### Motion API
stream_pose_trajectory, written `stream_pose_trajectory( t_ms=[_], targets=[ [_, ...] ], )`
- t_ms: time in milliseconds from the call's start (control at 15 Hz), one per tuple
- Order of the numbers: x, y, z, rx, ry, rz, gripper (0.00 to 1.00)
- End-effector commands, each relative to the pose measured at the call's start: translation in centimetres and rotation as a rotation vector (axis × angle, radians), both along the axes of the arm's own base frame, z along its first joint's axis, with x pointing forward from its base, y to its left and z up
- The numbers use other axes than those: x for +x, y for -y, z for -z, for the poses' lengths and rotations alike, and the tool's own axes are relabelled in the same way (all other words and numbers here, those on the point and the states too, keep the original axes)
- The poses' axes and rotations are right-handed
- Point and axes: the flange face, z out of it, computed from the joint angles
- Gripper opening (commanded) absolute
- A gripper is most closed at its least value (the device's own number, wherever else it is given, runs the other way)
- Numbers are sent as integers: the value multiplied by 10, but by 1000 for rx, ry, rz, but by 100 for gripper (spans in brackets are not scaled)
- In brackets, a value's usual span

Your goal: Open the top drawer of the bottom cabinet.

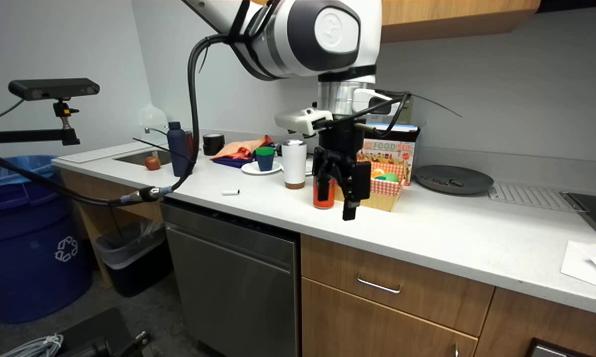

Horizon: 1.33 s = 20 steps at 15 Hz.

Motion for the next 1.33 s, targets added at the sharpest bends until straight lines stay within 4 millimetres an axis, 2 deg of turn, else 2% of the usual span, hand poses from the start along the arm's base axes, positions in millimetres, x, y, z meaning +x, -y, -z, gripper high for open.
stream_pose_trajectory(
  t_ms=[0,67,333,933,1267],
  targets=[
    [0,0,-1,0,0,0,100],
    [0,0,-1,0,0,0,100],
    [11,12,26,-38,19,64,100],
    [60,11,121,-109,18,161,100],
    [84,24,162,-122,-16,237,100]
  ],
)
